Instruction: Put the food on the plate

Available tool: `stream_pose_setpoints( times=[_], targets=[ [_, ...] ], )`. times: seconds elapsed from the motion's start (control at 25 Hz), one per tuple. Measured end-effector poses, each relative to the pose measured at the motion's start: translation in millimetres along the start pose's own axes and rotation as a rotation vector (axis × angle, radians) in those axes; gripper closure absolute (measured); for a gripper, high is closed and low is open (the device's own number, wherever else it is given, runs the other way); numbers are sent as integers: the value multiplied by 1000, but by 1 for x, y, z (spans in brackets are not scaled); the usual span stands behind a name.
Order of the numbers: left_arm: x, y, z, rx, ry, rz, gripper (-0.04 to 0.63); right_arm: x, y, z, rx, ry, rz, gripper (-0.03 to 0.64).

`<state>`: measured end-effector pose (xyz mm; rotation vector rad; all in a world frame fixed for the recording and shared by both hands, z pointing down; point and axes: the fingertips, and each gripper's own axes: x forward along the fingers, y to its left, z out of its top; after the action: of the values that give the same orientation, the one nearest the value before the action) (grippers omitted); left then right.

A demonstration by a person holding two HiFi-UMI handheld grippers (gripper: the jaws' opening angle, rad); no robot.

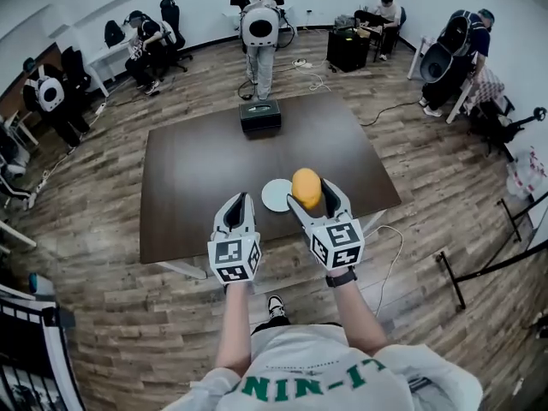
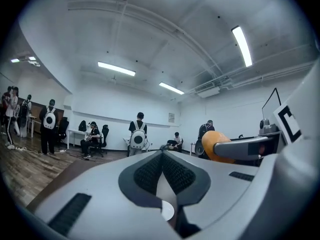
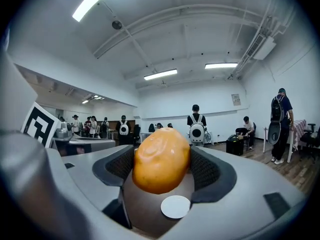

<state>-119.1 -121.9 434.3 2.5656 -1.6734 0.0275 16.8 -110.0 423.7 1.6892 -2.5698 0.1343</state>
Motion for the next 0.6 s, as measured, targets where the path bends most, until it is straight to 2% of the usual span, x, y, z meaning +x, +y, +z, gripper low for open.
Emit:
stream_pose_setpoints(
  times=[0.24, 0.6],
  targets=[
    [60, 45, -16, -46, 52, -25, 583, 72, -5, -15, 1, 93, 14, 261],
    [163, 70, -27, -47, 81, 4, 583, 175, -57, -42, -16, 174, 86, 261]
  ],
)
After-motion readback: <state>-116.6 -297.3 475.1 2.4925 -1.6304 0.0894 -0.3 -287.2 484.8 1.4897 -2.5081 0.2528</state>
